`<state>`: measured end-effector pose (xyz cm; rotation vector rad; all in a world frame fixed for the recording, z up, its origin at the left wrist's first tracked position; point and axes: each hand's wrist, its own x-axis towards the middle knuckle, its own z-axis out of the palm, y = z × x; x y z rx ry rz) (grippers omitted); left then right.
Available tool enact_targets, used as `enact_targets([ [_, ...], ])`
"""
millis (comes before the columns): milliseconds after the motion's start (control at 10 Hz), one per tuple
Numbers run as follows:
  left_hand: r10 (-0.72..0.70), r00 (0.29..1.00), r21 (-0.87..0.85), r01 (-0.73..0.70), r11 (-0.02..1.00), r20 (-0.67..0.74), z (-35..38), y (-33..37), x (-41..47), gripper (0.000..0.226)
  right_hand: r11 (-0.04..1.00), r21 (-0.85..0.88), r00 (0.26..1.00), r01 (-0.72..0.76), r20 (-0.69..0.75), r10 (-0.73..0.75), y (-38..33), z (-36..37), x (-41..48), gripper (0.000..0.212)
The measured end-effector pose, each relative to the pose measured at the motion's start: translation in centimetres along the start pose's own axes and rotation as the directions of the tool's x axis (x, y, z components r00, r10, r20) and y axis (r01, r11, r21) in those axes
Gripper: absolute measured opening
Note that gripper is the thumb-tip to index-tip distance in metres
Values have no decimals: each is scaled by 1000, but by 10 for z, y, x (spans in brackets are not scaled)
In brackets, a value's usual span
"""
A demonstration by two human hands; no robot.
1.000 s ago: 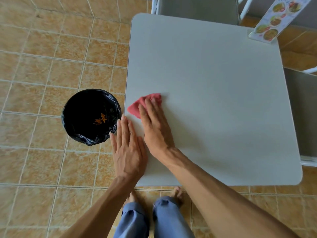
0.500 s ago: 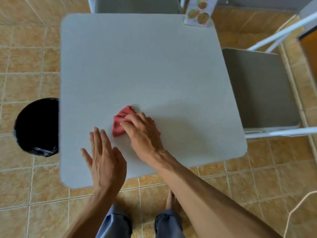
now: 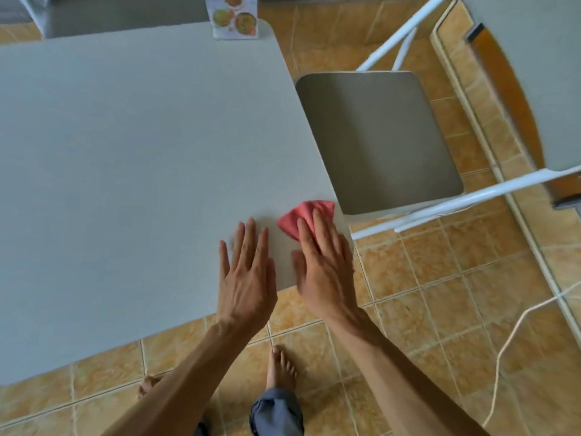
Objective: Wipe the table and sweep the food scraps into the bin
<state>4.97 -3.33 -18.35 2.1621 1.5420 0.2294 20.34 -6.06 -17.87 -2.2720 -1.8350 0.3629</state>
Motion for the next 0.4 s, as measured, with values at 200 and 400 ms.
enact_targets([
  [200,6,997,156,-17,988,73,11,-5,4,58,992,-91,993,-90,72,96,8,4,20,58],
  [400,-83,942,199,18,980,324,-56,16,9,61,984,-58,925,-166,338,175,-14,-45,30,60],
])
